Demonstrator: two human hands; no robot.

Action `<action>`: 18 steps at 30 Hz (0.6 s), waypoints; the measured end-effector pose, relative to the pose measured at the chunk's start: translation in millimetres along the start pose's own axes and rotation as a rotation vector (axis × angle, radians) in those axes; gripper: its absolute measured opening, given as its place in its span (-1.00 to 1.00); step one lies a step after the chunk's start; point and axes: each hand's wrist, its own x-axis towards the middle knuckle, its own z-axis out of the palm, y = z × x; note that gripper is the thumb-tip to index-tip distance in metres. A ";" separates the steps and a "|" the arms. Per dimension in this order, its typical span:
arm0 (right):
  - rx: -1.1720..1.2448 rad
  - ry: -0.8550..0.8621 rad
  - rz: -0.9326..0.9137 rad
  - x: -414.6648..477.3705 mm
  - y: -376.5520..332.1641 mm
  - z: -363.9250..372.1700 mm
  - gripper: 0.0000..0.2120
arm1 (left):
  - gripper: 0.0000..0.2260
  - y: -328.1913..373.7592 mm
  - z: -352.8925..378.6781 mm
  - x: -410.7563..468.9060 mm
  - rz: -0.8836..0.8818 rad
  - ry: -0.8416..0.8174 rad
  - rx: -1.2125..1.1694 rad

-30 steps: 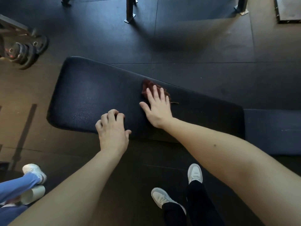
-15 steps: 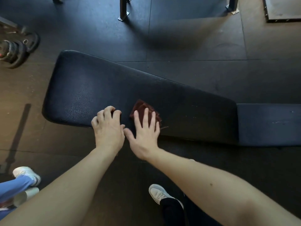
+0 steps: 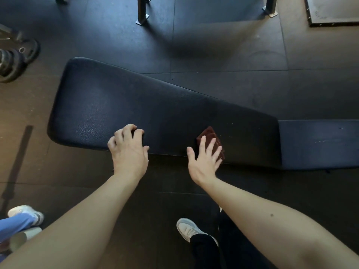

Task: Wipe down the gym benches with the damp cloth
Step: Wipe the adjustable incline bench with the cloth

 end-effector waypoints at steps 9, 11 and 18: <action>-0.122 -0.096 -0.317 -48.7 -34.1 18.3 -0.30 | -0.52 17.9 6.8 -3.1 0.039 -0.044 0.026; -0.133 -0.079 -0.294 -31.2 -33.2 10.3 -0.30 | -0.52 20.9 7.7 -0.9 0.048 -0.045 0.020; -0.073 -0.086 -0.085 91.3 -72.2 -48.7 -0.28 | -0.51 23.3 3.9 9.9 0.063 -0.061 0.035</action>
